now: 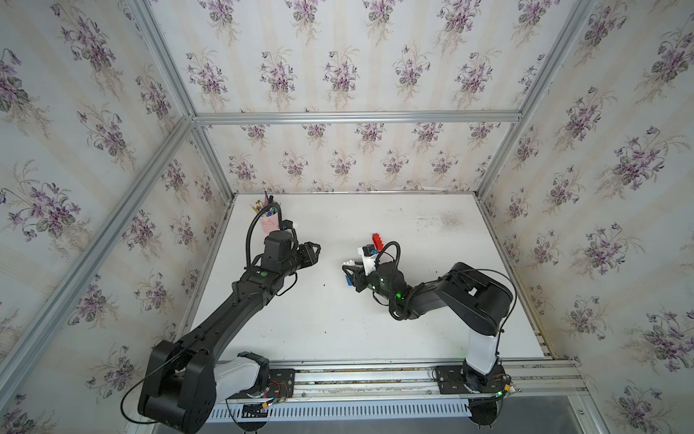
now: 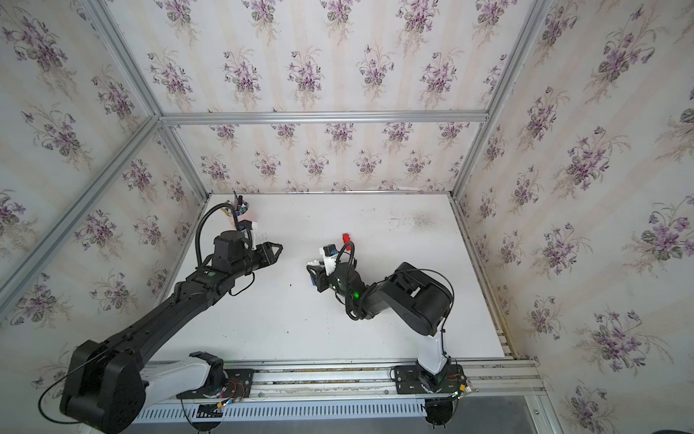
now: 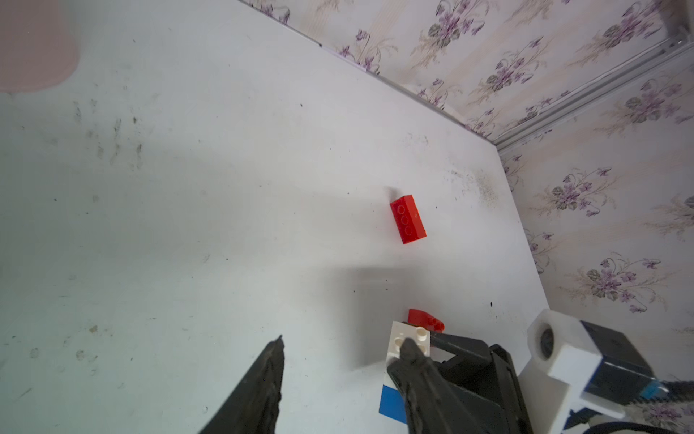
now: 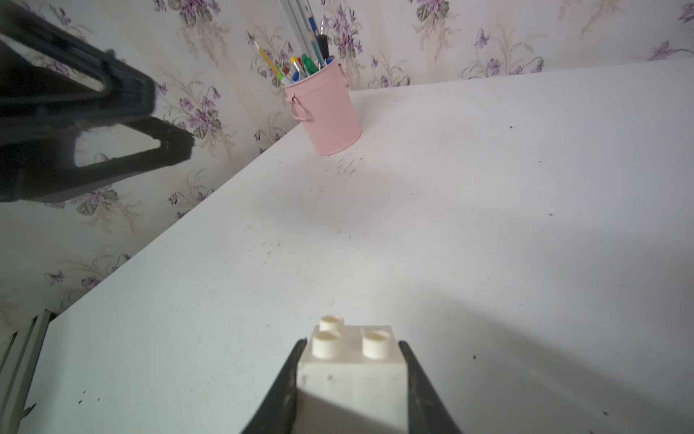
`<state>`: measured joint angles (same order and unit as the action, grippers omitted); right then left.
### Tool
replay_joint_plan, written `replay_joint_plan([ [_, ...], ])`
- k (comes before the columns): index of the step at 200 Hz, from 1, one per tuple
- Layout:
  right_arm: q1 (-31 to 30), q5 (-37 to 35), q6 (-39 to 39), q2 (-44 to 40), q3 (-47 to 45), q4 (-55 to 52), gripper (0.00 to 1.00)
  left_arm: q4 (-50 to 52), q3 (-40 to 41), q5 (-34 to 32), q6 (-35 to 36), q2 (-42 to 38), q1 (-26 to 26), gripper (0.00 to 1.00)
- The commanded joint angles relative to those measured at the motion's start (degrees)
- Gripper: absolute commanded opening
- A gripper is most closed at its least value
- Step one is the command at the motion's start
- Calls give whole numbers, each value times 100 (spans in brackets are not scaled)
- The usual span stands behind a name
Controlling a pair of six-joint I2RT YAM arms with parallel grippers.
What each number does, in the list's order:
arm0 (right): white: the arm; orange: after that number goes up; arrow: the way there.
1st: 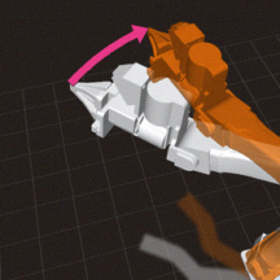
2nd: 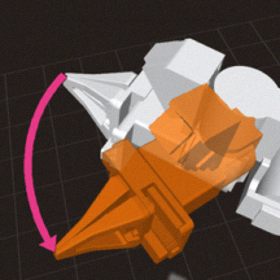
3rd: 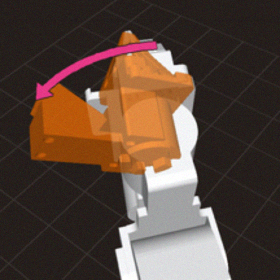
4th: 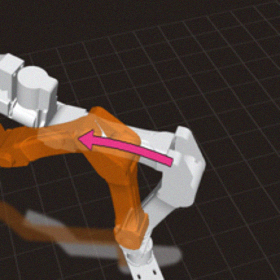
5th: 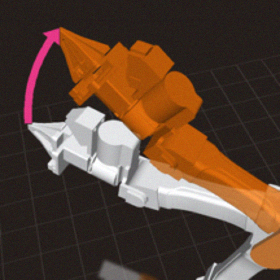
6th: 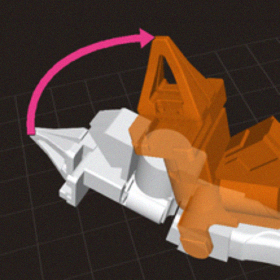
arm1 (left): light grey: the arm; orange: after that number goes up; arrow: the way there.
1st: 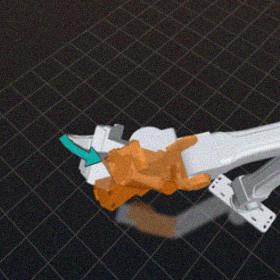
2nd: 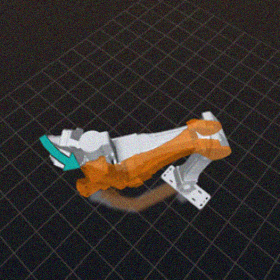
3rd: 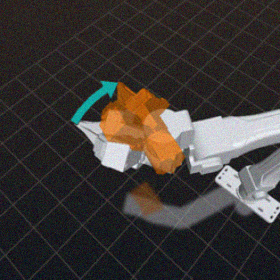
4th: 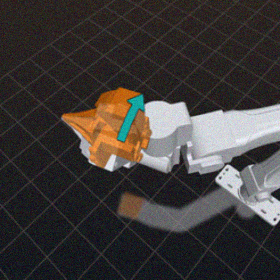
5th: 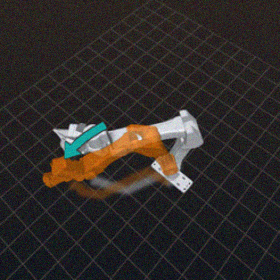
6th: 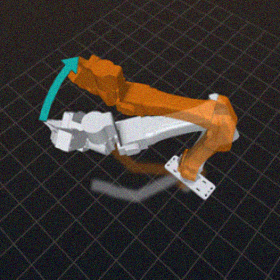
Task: Assemble the letter r with lego
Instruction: Place the lego brick at the center of the board.
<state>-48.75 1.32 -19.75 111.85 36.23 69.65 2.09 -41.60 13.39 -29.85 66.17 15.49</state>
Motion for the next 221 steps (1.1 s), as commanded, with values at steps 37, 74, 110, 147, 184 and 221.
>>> replay_joint_plan([
  [37, -632, -998, 1589, 1242, -15, 3477, 16, -612, 454, -543, -30, -661, 51, 53],
  [74, -862, -1723, 1918, 1580, 311, 3477, 25, -715, 624, -605, 4, -776, 133, 53],
  [110, -863, -1947, 1595, 1891, 608, 3482, 29, -728, 741, -705, 81, -865, 200, 53],
  [147, -873, -2024, 1411, 1894, 549, 3483, 35, -734, 881, -788, 45, -987, 270, 53],
  [184, -897, -1960, 1106, 1782, 203, 3477, 56, -686, 913, -838, 45, -1078, 280, 54],
  [221, -1013, -2157, 939, 1661, -90, 3477, 64, -644, 911, -855, 44, -1115, 295, 54],
])
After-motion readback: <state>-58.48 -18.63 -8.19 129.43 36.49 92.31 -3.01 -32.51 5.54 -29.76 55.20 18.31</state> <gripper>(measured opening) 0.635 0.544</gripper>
